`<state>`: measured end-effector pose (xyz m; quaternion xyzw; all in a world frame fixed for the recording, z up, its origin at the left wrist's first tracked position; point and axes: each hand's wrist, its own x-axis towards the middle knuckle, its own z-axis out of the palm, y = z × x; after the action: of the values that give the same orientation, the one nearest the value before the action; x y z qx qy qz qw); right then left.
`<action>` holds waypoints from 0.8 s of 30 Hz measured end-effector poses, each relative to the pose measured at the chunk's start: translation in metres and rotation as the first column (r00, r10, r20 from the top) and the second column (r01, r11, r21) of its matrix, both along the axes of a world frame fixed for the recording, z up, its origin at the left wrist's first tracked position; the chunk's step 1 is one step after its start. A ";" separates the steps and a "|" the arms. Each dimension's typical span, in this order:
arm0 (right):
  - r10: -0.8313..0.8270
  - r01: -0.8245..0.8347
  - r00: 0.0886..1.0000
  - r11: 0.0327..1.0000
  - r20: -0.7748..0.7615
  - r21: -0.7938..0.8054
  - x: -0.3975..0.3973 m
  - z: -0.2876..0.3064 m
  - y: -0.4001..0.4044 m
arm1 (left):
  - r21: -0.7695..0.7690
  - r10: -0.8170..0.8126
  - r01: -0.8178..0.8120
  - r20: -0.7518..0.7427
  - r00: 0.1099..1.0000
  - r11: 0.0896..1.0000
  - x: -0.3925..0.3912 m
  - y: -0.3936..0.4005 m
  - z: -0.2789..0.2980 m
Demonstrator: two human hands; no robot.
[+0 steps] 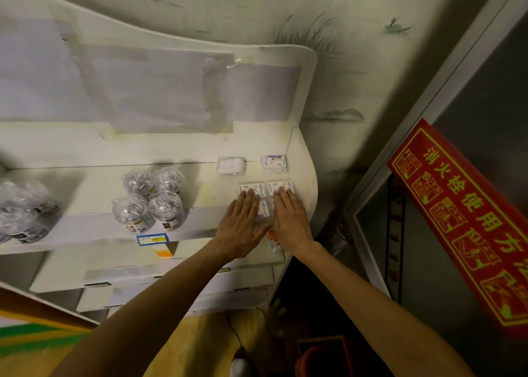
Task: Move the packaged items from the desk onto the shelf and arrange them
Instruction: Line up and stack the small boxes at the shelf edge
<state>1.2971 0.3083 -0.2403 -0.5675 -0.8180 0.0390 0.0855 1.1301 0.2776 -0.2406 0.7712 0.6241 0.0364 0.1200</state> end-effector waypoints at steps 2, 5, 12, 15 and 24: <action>0.015 -0.015 1.000 1.000 0.011 -0.005 0.002 -0.003 0.002 | 0.009 -0.027 0.028 -0.034 0.999 1.000 -0.002 0.002 0.000; 0.022 -0.022 1.000 1.000 0.008 0.002 0.002 -0.004 0.001 | 0.019 -0.088 0.091 -0.116 0.989 0.996 -0.011 0.004 0.001; 0.019 -0.019 1.000 0.999 -0.007 0.027 0.004 -0.007 -0.002 | 0.018 -0.131 0.136 -0.157 0.979 0.991 -0.012 0.004 0.003; 0.002 -0.002 1.000 1.000 -0.029 0.023 0.004 -0.008 -0.003 | 0.007 -0.135 0.138 -0.175 0.975 0.990 -0.010 0.002 0.004; 0.004 0.002 0.942 1.000 -0.335 0.018 -0.003 0.017 0.008 | -0.020 -0.153 0.152 -0.174 0.973 0.988 -0.008 0.003 0.004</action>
<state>1.2938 0.3167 -0.2231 -0.5515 -0.7920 0.1275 0.2286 1.1220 0.2804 -0.2363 0.8167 0.5713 -0.0428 0.0695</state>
